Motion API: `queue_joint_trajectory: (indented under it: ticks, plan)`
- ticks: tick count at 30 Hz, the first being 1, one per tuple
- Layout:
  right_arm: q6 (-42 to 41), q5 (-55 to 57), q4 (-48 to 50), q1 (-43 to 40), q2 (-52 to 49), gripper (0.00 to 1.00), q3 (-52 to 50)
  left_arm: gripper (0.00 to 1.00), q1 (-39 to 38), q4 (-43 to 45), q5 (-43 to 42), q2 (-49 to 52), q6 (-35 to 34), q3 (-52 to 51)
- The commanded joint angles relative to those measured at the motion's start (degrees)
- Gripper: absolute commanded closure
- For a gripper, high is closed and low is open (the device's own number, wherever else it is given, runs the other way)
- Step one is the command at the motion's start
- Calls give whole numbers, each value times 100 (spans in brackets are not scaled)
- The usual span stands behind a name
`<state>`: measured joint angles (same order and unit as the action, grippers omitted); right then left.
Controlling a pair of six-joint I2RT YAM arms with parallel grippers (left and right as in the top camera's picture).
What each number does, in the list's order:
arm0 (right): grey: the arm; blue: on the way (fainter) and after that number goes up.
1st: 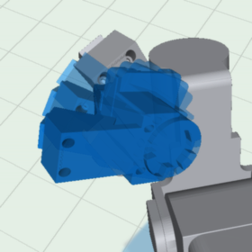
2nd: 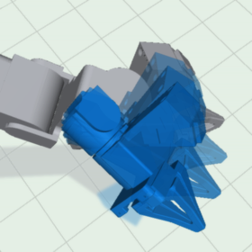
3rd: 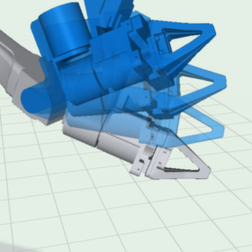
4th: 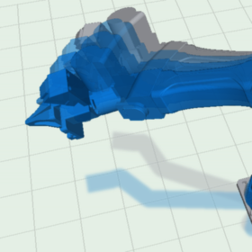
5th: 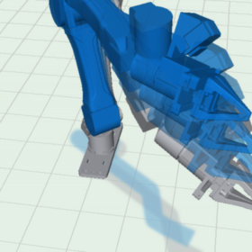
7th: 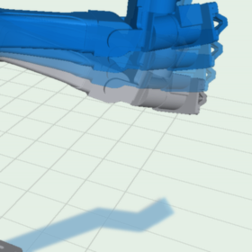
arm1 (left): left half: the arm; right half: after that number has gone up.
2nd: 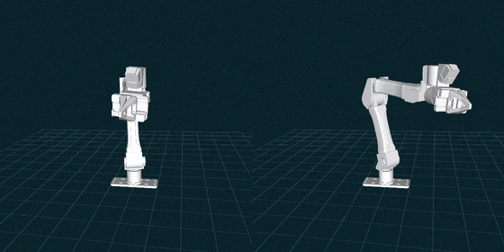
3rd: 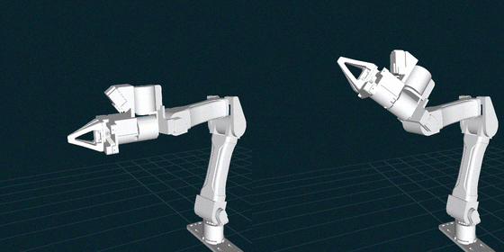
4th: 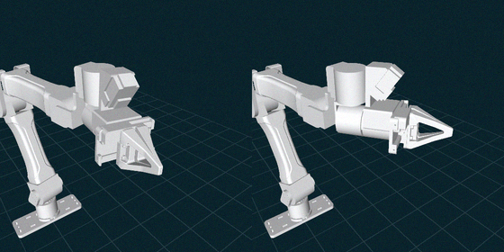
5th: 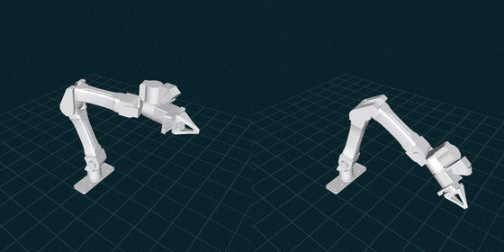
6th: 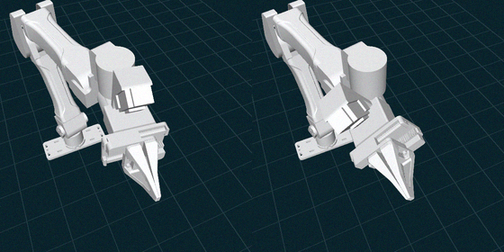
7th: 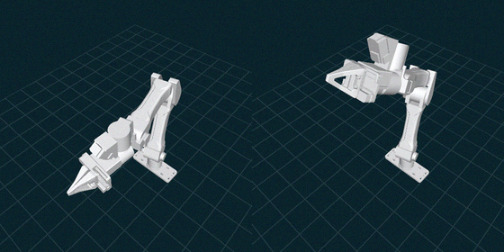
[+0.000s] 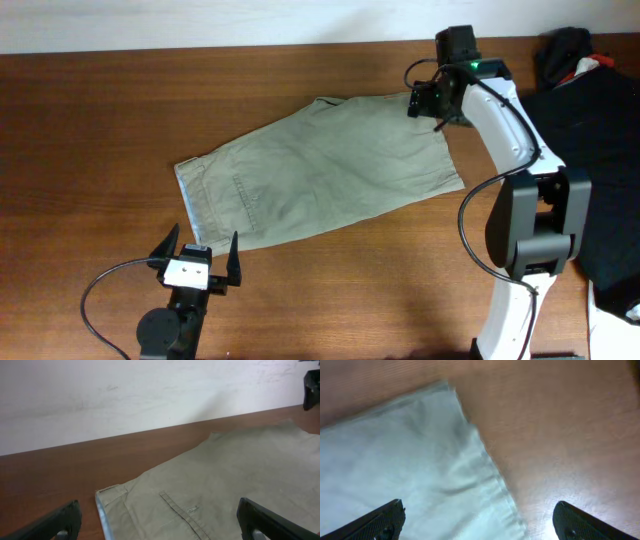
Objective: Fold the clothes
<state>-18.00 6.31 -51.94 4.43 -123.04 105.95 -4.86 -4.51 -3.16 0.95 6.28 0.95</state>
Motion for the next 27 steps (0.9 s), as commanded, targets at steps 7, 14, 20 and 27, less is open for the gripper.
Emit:
queue_joint_trajectory:
  ticks: [7,14,20,27]
  plan:
    - [-1038,-1266,-1021,48,109,1,24,1,-26,7,11,-28,70,-42]
    - [-883,-944,-1679,122,1049,1,24,1,-26,7,11,-28,70,-42]
    - [-1034,-516,-2181,125,1534,1,2,1,-26,7,11,-28,70,-42]
    - [-1130,-490,-2179,122,1534,1,2,1,-26,7,11,-28,70,-42]
